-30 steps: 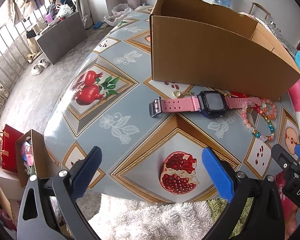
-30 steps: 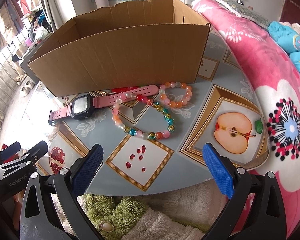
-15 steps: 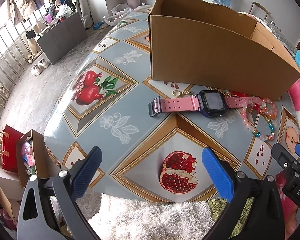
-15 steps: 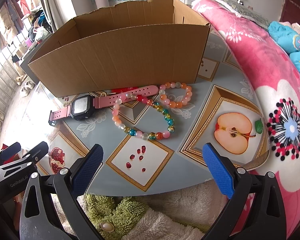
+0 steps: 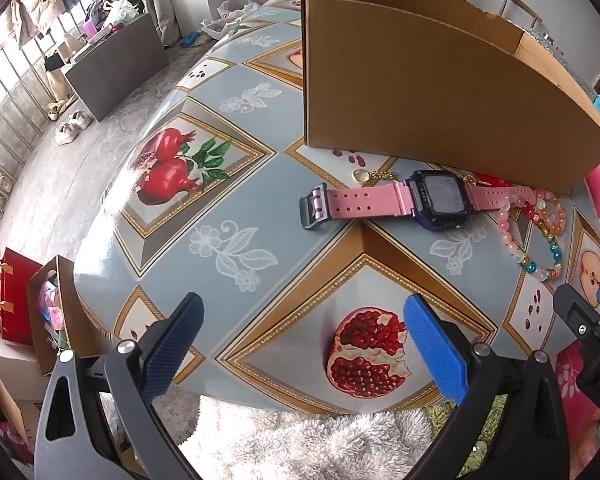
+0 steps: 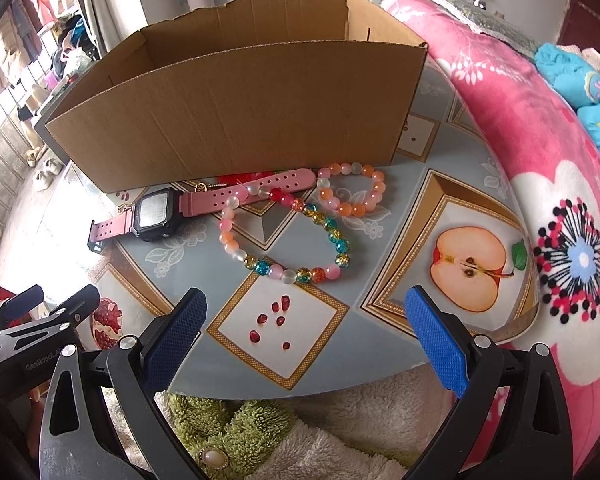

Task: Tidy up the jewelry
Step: 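Reach the right gripper to the pink-strapped watch and grasp its strap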

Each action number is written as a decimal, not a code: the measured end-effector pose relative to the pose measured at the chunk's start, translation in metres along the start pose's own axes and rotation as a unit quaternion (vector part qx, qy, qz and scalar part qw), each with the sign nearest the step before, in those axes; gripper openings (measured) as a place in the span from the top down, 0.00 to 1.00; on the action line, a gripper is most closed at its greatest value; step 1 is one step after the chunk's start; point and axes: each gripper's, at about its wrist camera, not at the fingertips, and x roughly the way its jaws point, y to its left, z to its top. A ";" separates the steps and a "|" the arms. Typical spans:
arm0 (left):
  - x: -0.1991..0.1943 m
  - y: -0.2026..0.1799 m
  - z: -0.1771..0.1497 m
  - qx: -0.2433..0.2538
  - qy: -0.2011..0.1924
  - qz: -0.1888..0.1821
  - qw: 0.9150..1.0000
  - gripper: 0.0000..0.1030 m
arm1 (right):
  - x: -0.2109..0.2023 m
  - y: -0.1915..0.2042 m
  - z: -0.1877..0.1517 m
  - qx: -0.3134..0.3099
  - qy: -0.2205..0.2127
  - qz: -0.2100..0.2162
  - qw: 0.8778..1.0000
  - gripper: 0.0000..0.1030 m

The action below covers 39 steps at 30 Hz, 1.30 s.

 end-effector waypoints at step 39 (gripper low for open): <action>0.011 0.059 0.011 0.124 -0.092 -0.138 0.978 0.13 | 0.043 0.124 0.041 -0.412 -0.043 0.140 0.899 0.42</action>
